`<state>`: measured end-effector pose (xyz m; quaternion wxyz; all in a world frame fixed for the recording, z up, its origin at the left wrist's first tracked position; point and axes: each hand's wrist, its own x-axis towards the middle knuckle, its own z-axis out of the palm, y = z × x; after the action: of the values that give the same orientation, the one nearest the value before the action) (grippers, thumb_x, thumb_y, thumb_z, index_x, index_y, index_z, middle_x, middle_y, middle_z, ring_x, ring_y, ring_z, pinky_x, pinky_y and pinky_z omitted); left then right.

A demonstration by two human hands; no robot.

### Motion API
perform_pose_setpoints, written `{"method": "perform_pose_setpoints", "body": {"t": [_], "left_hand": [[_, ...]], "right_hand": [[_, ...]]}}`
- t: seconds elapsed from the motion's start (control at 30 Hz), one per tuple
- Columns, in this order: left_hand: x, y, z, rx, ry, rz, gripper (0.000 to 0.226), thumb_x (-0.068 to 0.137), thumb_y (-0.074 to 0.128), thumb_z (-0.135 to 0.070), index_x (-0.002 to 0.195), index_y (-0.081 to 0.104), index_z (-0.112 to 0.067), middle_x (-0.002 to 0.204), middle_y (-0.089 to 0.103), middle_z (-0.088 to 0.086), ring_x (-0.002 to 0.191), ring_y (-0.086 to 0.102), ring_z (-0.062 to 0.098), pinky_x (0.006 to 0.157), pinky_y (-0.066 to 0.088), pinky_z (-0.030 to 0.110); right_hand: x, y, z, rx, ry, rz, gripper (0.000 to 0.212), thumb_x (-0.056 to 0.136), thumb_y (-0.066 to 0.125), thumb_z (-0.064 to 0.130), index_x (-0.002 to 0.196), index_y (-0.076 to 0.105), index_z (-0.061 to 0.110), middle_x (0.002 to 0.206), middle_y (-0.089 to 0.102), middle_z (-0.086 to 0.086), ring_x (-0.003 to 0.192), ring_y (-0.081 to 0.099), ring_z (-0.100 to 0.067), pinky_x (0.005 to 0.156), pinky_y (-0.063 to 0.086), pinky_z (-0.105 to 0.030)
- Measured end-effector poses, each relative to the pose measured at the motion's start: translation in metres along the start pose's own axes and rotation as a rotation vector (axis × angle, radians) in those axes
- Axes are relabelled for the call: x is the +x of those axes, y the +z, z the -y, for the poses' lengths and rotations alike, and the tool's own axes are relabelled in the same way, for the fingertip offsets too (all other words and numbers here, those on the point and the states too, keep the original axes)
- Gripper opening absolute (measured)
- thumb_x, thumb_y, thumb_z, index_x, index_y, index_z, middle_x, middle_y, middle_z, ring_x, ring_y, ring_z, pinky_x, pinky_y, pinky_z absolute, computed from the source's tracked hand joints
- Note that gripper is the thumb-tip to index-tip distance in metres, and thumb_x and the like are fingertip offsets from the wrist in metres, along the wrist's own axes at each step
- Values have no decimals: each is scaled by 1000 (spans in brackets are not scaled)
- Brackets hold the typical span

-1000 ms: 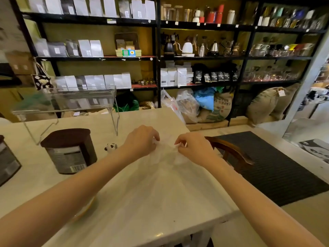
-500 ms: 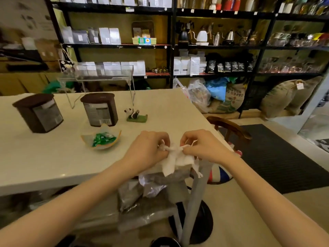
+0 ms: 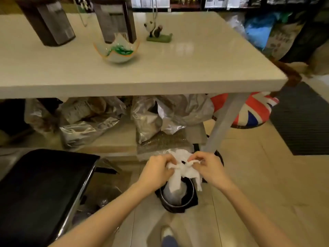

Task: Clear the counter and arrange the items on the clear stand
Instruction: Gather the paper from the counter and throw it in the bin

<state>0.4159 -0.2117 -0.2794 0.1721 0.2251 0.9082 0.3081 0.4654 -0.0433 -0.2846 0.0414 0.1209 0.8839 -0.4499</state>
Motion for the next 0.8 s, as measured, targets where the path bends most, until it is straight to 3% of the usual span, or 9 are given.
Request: {"method": "perform_pose_setpoints", "body": {"t": [0.13, 0.23, 0.3, 0.43, 0.53, 0.7, 0.8], "left_hand": [[21, 68, 67, -13, -170, 113, 28, 84, 56, -14, 111, 62, -13, 109, 69, 10, 101, 62, 24, 86, 48, 31], [41, 121, 111, -63, -302, 140, 31, 88, 53, -14, 119, 56, -11, 116, 65, 11, 104, 61, 24, 85, 46, 28], [57, 161, 139, -74, -360, 169, 32, 89, 51, -15, 121, 53, -10, 119, 63, 12, 108, 59, 25, 90, 45, 29], [90, 241, 194, -53, -373, 237, 37, 92, 48, -14, 128, 47, -10, 127, 57, 10, 115, 55, 22, 92, 44, 26], [111, 296, 235, 10, -349, 263, 40, 90, 48, -16, 130, 47, -12, 131, 54, 6, 120, 52, 21, 97, 42, 27], [143, 382, 297, 202, -277, 283, 26, 81, 52, -18, 107, 60, -16, 106, 67, 5, 96, 62, 22, 85, 51, 31], [152, 408, 310, 183, -262, 330, 28, 83, 48, -16, 108, 58, -14, 109, 68, 7, 98, 59, 25, 85, 46, 30]], "right_hand": [[27, 67, -85, -8, 164, -43, 19, 86, 52, 0, 87, 68, 8, 85, 63, -4, 74, 55, -12, 60, 39, -2], [45, 115, -149, -33, 264, -18, 18, 91, 49, 11, 102, 64, 9, 102, 61, -4, 88, 52, -13, 74, 38, -15], [59, 144, -191, -77, 308, 9, 22, 93, 47, 12, 108, 62, 8, 108, 62, -7, 91, 54, -16, 77, 35, -16], [86, 201, -270, -77, 392, 99, 28, 94, 42, 11, 117, 58, 7, 116, 56, -6, 111, 54, -22, 88, 36, -16], [105, 238, -323, -27, 446, 134, 29, 95, 40, 10, 121, 54, 7, 126, 52, -13, 114, 52, -26, 103, 40, -29], [133, 295, -391, -78, 466, 224, 32, 95, 38, 15, 124, 52, 10, 130, 53, -10, 117, 51, -24, 102, 39, -28], [141, 318, -414, -100, 482, 287, 34, 96, 36, 14, 128, 48, 9, 129, 54, -12, 121, 48, -24, 103, 36, -27]]}}
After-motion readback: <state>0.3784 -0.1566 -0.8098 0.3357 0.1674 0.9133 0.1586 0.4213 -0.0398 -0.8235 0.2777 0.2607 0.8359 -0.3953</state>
